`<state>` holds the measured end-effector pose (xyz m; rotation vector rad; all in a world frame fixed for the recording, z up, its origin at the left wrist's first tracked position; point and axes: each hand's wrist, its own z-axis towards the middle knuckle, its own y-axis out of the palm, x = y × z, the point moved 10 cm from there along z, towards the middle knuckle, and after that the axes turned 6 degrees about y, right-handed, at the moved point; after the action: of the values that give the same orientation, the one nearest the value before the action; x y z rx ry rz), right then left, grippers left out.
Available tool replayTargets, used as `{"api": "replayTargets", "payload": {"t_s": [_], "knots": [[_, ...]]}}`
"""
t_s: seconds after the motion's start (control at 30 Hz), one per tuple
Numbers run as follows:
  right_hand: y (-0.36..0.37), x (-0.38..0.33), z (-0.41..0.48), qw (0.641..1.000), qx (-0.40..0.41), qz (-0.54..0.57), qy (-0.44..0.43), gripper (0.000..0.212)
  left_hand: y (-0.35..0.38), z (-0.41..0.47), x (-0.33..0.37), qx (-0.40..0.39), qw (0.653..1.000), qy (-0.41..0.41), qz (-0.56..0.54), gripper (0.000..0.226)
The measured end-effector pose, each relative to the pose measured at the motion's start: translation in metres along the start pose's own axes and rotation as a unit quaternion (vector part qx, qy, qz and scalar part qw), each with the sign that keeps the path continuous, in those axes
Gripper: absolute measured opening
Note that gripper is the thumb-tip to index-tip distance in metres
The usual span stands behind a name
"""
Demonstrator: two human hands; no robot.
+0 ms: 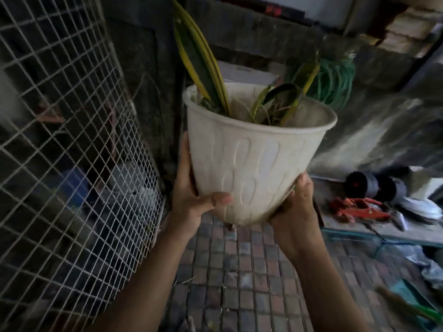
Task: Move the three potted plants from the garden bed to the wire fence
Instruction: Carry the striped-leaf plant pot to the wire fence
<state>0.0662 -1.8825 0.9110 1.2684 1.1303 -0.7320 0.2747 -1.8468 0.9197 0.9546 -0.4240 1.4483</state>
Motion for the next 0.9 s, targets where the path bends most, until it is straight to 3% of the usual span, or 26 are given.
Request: {"api": "replayTargets", "payload": {"t_s": [0.2,0.33,0.5,0.6,0.8,0.9], "knots": [[-0.007,0.027,0.104,0.999,-0.033,-0.028,0.010,0.100,-0.034,0.038,-0.075,0.073,0.997,-0.015,0.014,0.138],[0.000,0.031,0.155,0.997,-0.066,-0.022,0.024,0.091,-0.044,0.064,-0.103,0.102,0.994,-0.019,0.041,0.139],[0.014,0.050,0.209,0.989,-0.125,-0.029,0.075,0.092,-0.050,0.085,-0.118,0.139,0.990,0.003,0.023,0.118],[0.020,0.064,0.243,0.976,-0.191,-0.047,0.090,0.086,-0.053,0.083,-0.136,0.179,0.983,0.006,0.048,0.120],[0.021,0.105,0.303,0.931,-0.324,-0.083,0.147,0.096,-0.053,0.052,-0.183,0.331,0.932,-0.010,0.146,0.137],[0.018,0.127,0.325,0.911,-0.357,-0.116,0.172,0.100,-0.046,0.035,-0.201,0.394,0.896,-0.010,0.204,0.132]]}}
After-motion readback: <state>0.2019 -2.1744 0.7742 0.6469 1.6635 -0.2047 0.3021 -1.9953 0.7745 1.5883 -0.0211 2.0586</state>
